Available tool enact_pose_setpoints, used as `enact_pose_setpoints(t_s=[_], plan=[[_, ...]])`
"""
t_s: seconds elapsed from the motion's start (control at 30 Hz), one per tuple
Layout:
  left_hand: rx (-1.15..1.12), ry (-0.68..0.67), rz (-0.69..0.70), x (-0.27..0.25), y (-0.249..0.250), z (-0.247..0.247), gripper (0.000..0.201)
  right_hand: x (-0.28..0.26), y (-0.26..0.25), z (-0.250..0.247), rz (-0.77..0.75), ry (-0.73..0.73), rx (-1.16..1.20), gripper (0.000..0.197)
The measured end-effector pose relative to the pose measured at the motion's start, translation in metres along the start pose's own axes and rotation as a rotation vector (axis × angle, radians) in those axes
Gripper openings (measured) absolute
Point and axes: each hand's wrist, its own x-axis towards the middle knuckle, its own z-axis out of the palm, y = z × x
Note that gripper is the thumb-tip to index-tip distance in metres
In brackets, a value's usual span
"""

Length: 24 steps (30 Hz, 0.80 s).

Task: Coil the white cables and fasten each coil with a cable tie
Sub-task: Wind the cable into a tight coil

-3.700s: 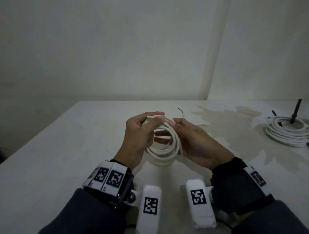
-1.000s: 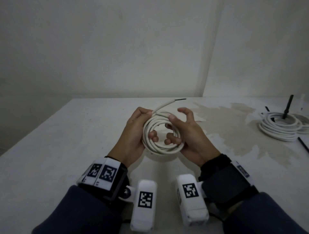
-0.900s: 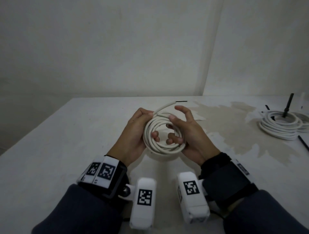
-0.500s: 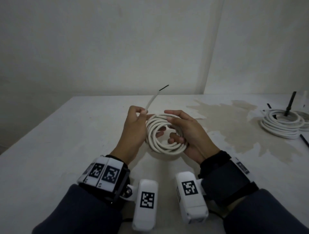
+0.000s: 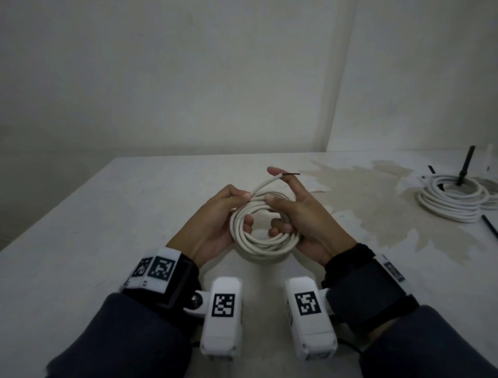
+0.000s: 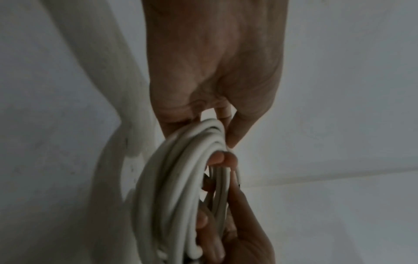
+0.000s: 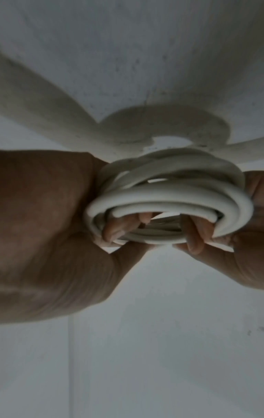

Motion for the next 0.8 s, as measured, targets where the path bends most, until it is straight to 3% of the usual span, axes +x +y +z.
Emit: enact_pose_setpoints(t_s=[0.1, 0.3, 0.43, 0.6, 0.8], plan=[[0.023, 0.064, -0.018, 0.005, -0.003, 0.000, 0.028, 0.000, -0.001, 0.004, 0.041, 0.012, 0.124, 0.013], [0.005, 0.040, -0.081, 0.007, -0.006, 0.008, 0.015, 0.004, 0.004, 0.003, 0.059, 0.202, 0.203, 0.023], [0.073, 0.009, -0.069, 0.007, -0.008, 0.009, 0.028, 0.003, 0.004, 0.005, 0.039, 0.205, 0.089, 0.024], [-0.105, -0.102, -0.239, 0.007, -0.008, 0.003, 0.023, 0.003, 0.006, 0.006, 0.016, 0.237, -0.006, 0.026], [-0.248, -0.212, -0.297, 0.004, -0.001, -0.004, 0.030, 0.005, 0.005, 0.005, 0.007, 0.196, -0.046, 0.025]])
